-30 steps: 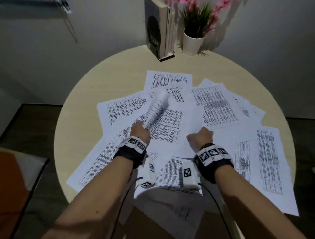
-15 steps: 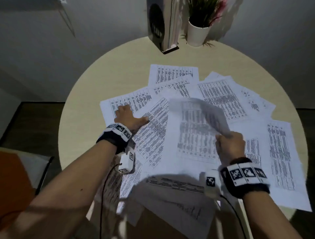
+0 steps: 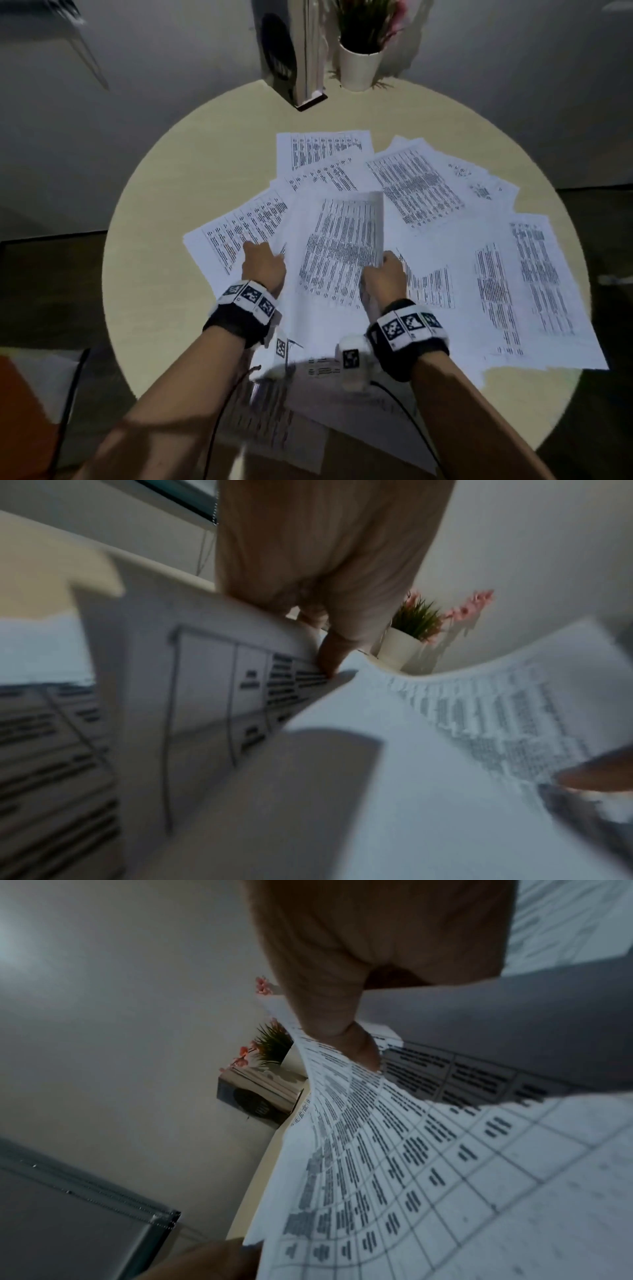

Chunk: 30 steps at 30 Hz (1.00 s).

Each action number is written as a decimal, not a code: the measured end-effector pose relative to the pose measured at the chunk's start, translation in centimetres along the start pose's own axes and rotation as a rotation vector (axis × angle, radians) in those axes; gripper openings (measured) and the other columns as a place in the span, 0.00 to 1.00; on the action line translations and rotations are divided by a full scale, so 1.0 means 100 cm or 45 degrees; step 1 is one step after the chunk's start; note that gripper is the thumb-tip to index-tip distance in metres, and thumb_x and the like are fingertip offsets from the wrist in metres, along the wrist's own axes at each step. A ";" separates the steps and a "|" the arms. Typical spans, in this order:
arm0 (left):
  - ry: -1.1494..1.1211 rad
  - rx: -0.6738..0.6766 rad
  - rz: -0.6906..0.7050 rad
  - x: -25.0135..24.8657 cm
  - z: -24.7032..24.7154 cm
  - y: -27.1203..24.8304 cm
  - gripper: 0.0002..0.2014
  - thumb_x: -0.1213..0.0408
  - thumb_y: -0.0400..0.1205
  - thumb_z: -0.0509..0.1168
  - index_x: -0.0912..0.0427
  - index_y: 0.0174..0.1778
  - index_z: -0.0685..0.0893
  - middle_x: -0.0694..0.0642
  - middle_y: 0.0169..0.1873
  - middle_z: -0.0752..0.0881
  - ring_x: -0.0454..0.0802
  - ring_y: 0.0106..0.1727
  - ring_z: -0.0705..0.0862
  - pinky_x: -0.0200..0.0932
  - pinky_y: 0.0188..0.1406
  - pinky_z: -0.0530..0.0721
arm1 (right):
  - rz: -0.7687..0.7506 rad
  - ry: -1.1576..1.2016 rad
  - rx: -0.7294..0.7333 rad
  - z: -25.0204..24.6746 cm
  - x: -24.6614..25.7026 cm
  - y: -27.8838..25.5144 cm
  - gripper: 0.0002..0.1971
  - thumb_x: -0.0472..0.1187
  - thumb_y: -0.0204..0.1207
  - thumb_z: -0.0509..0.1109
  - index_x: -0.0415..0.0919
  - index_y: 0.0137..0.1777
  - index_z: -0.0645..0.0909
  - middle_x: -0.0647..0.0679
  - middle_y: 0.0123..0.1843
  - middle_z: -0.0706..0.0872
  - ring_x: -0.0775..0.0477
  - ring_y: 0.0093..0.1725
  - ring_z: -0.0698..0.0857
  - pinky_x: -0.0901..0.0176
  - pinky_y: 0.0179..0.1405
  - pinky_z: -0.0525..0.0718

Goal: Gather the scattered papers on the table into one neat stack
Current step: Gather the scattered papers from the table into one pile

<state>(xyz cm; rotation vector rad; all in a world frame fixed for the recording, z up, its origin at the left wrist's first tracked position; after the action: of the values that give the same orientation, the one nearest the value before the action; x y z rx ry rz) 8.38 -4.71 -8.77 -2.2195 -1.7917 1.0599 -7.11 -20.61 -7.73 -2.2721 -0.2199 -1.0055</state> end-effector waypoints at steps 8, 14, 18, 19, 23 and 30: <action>-0.829 0.464 -0.032 0.014 0.000 -0.041 0.53 0.16 0.52 0.54 0.47 0.68 0.74 0.53 0.60 0.81 0.48 0.57 0.80 0.46 0.64 0.75 | -0.042 -0.119 0.111 0.022 -0.003 -0.002 0.08 0.25 0.75 0.63 0.34 0.51 0.76 0.38 0.45 0.79 0.48 0.33 0.76 0.77 0.11 0.71; -0.933 0.578 -0.093 0.028 0.014 -0.032 0.38 0.23 0.53 0.70 0.54 0.44 0.85 0.55 0.54 0.81 0.54 0.51 0.79 0.60 0.73 0.72 | -0.144 -0.356 0.231 0.017 -0.005 -0.003 0.11 0.28 0.76 0.66 0.39 0.34 0.70 0.46 0.32 0.74 0.53 0.30 0.75 0.80 0.17 0.72; -1.143 0.554 -0.177 0.025 -0.002 -0.042 0.29 0.30 0.69 0.64 0.53 0.47 0.87 0.51 0.40 0.92 0.45 0.33 0.90 0.40 0.43 0.86 | -0.077 -0.761 -0.065 -0.023 -0.024 -0.005 0.34 0.46 0.70 0.74 0.38 0.73 0.65 0.39 0.72 0.67 0.33 0.71 0.67 0.40 0.66 0.73; -1.160 0.536 -0.175 0.024 -0.006 -0.042 0.30 0.31 0.69 0.65 0.53 0.52 0.87 0.49 0.44 0.93 0.43 0.34 0.91 0.41 0.47 0.85 | -0.024 -0.790 -0.120 -0.031 -0.032 -0.007 0.39 0.50 0.68 0.74 0.38 0.75 0.62 0.40 0.76 0.63 0.34 0.74 0.63 0.36 0.68 0.69; -0.488 0.564 -0.023 0.008 -0.001 -0.064 0.21 0.54 0.74 0.72 0.65 0.57 0.80 0.54 0.44 0.92 0.52 0.47 0.86 0.39 0.50 0.81 | -0.033 -0.843 0.043 -0.024 -0.034 -0.011 0.40 0.58 0.71 0.71 0.36 0.76 0.62 0.39 0.79 0.57 0.33 0.79 0.57 0.29 0.72 0.63; -0.172 -0.147 0.147 0.016 -0.044 -0.065 0.12 0.71 0.80 0.60 0.71 0.56 0.83 0.70 0.44 0.85 0.64 0.46 0.84 0.43 0.42 0.74 | -0.111 -0.866 0.135 -0.021 -0.040 -0.017 0.47 0.67 0.70 0.65 0.33 0.78 0.58 0.38 0.81 0.56 0.34 0.79 0.57 0.32 0.72 0.64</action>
<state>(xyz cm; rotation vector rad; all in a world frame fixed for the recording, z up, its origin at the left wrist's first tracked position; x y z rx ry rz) 5.62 0.16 -3.02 -2.3987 -1.8406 1.1833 -11.80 -20.19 -8.69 -2.4407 -0.6405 -0.2145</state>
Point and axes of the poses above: each hand's wrist, its own y-axis towards the middle knuckle, its own z-axis out of the palm, x = y × z, the point moved 6 cm from there along y, towards the middle knuckle
